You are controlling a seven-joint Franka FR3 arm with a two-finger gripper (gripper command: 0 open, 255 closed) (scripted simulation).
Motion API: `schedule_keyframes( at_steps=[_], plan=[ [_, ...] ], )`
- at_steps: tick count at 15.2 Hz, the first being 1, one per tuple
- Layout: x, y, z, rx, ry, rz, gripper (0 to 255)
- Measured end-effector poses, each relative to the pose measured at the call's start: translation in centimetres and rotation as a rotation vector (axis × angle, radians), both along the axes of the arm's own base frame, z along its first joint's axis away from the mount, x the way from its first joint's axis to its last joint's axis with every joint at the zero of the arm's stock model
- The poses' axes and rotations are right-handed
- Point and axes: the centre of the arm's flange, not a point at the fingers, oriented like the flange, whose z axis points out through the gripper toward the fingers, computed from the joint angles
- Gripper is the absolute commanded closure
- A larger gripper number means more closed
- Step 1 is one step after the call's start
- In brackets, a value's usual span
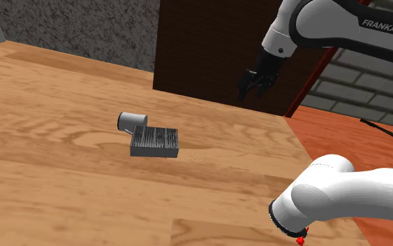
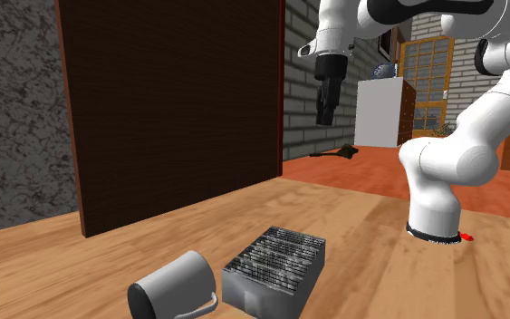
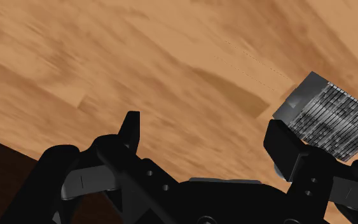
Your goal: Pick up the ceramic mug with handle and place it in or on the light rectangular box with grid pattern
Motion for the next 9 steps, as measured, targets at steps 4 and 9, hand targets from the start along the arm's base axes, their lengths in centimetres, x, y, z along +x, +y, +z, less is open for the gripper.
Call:
schedule_keyframes(
  at_steps=[4,9],
  plan=[
    [0.9,-0.5,-2.2,0.050,-0.033,0.042,0],
    [3.6,-0.5,-7.8,0.165,-0.117,0.142,0]
  ],
)
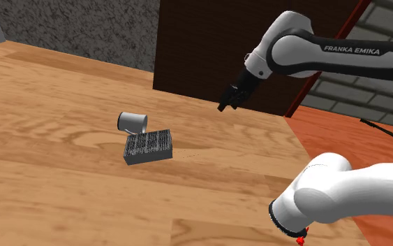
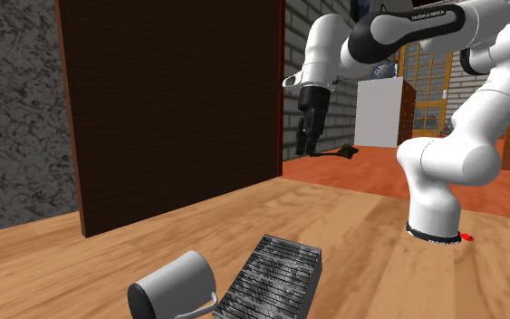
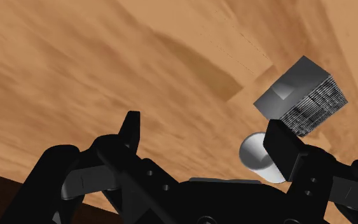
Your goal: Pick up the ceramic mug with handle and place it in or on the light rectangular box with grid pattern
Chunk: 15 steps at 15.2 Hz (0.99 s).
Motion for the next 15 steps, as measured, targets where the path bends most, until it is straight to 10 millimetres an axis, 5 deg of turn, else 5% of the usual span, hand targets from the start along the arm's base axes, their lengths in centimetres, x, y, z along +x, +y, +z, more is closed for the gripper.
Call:
schedule_keyframes(
  at_steps=[6,15],
  plan=[
    [3.4,0.5,-6.2,0.145,-0.106,0.121,0],
    [9.8,4.4,-13.8,0.359,-0.261,0.301,0]
  ],
)
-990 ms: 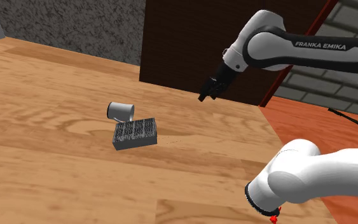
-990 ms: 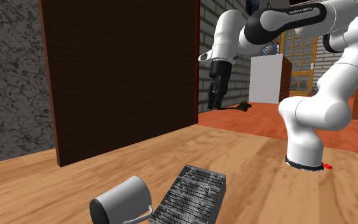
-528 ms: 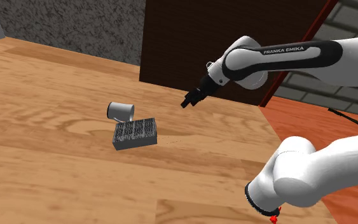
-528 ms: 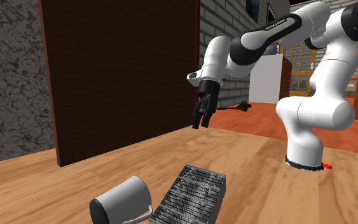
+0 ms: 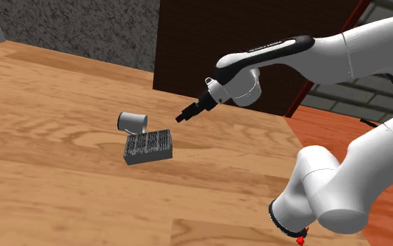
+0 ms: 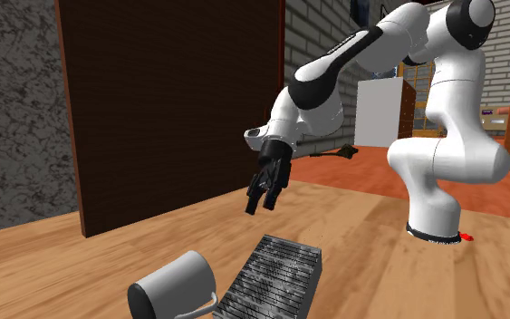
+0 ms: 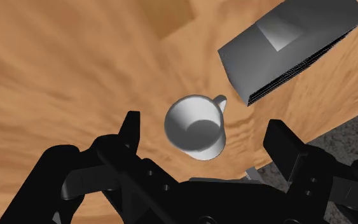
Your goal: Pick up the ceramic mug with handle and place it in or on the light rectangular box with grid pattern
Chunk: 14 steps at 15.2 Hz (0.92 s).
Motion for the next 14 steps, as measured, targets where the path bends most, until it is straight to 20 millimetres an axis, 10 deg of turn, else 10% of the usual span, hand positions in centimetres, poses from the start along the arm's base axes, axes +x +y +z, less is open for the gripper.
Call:
schedule_keyframes(
  at_steps=[14],
  plan=[
    [7.5,8.0,-7.2,0.214,-0.166,0.179,0]
  ],
)
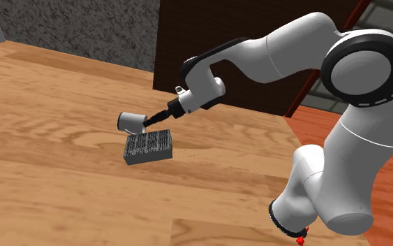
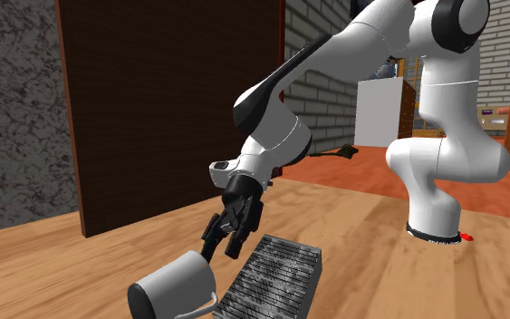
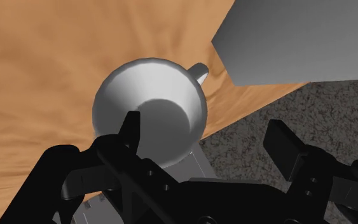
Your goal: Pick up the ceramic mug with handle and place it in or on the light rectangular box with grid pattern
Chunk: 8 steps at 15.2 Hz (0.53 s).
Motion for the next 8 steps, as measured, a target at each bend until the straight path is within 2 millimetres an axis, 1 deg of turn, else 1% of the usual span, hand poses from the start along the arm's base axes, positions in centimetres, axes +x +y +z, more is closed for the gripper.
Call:
schedule_keyframes(
  at_steps=[3,8],
  plan=[
    [0.5,1.3,-0.8,0.000,0.000,0.000,0],
    [0.6,1.5,-1.1,0.001,-0.001,0.000,0]
  ],
)
